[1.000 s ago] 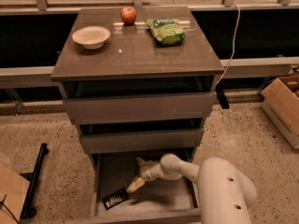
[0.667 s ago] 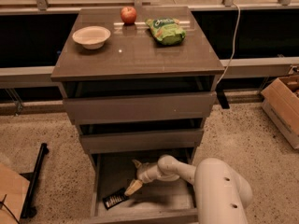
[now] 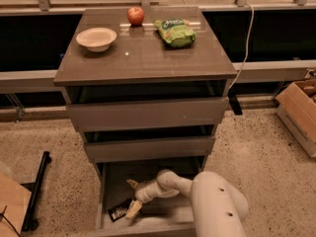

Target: Pick rxbar chocolate from bottom drawer and place on counter

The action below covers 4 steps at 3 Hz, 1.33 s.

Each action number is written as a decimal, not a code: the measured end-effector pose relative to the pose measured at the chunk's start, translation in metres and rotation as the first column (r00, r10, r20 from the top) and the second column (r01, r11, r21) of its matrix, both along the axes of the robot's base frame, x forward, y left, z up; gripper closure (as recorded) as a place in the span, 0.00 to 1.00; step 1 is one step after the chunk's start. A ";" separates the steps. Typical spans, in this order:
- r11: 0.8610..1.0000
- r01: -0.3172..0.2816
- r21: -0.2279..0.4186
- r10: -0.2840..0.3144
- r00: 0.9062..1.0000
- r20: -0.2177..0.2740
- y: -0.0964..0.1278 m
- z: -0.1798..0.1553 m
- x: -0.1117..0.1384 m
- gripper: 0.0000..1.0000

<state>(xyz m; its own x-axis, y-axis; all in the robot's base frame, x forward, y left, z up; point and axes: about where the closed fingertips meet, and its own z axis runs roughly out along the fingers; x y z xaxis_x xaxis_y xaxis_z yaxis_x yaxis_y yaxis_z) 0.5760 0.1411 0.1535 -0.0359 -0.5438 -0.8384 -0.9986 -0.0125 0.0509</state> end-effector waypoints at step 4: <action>1.000 -0.008 0.025 0.009 0.998 -0.054 0.046 -0.053 -0.043 0.57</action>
Offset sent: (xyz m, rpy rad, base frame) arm -0.0456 0.0534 -0.0580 0.0472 0.0551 0.0188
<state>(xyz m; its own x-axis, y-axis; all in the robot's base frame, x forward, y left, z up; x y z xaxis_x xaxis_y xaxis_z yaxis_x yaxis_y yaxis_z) 0.5326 0.1874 0.1009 -0.0772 -0.5233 -0.8486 -0.9942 -0.0231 0.1047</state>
